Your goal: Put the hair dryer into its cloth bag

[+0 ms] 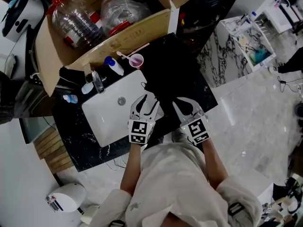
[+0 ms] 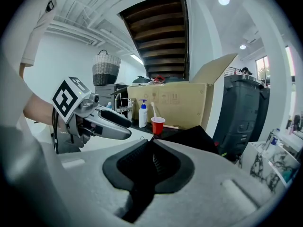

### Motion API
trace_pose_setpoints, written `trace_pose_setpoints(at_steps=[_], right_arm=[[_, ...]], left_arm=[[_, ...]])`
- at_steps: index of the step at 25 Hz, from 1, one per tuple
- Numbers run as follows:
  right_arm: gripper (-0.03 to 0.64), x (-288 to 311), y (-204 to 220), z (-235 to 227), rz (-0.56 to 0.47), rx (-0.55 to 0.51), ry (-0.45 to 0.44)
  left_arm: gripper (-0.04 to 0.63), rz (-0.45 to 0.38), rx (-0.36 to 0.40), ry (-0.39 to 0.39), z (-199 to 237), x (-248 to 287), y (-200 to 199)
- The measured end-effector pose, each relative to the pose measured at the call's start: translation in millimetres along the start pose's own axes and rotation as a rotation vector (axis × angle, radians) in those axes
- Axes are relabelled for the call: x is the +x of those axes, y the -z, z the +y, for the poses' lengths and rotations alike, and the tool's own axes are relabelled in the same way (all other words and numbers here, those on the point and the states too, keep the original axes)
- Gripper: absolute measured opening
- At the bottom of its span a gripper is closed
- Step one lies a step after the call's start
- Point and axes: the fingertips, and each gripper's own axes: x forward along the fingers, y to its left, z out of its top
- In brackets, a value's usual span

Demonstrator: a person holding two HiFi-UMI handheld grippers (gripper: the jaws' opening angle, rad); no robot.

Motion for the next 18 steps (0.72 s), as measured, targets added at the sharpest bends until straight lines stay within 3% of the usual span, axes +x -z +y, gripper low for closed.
trace_pose_setpoints(at_steps=[9, 18], right_arm=[[0.021, -7, -9, 1, -0.037, 0.017, 0.018], [0.021, -8, -16, -1, -0.049, 0.027, 0.032]], left_arm=[[0.219, -0.06, 0.011, 0.0, -3, -12, -20], [0.219, -0.063, 0.016, 0.014, -5, -15, -23]])
